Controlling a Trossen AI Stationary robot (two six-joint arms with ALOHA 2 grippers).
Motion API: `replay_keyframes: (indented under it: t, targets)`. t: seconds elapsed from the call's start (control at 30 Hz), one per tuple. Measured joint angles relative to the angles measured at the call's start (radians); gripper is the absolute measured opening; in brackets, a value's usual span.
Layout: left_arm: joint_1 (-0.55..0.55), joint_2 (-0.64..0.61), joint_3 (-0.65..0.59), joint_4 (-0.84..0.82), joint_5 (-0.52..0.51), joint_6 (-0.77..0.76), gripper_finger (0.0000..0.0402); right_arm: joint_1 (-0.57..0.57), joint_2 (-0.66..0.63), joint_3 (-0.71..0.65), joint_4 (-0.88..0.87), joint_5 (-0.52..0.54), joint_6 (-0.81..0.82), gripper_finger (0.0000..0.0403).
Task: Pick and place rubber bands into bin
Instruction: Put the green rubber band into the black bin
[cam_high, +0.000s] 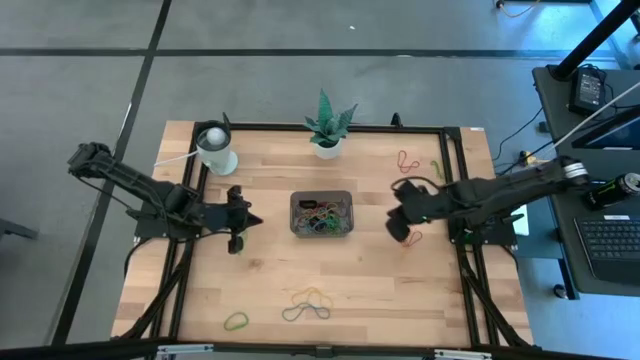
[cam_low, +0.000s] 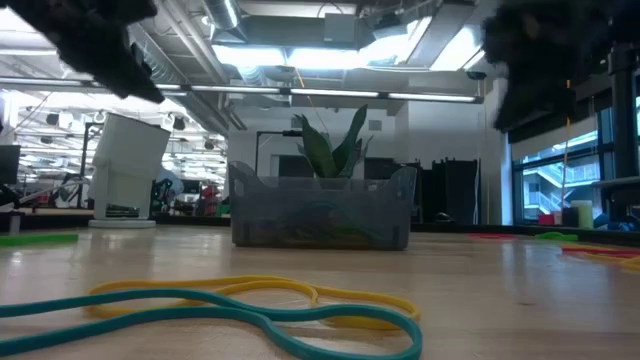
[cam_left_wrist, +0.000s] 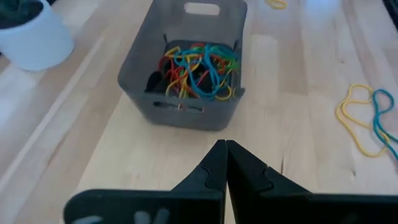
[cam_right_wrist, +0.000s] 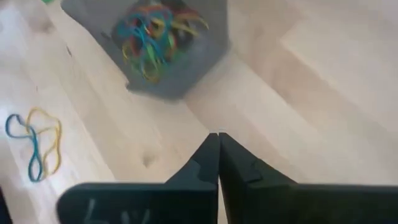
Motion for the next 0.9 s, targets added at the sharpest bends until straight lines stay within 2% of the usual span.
replay_keyframes:
  t: [0.13,0.33,0.5,0.67,0.73,0.9]
  targets:
    - [0.0,0.087,0.105,-0.078,-0.011,0.001,0.0002,0.042,-0.081,-0.147,0.048,-0.001,0.033,0.001]
    - [0.0,0.256,0.283,-0.24,-0.005,-0.051,0.0002,0.087,-0.109,-0.328,0.224,-0.007,0.049,0.0003]
    - [0.0,0.369,0.396,-0.41,0.035,-0.271,0.0002,0.099,-0.109,-0.41,0.342,-0.028,0.049,0.0009]
    - [0.0,0.431,0.416,-0.558,0.123,-0.571,0.0002,0.099,-0.109,-0.428,0.355,-0.03,0.018,0.0011]
    - [-0.003,0.45,0.416,-0.582,0.16,-0.666,0.0002,0.099,-0.109,-0.43,0.355,-0.03,-0.007,0.0011]
    - [-0.043,0.505,0.416,-0.518,0.186,-0.77,0.0002,0.099,-0.109,-0.43,0.355,-0.03,-0.084,0.0011]
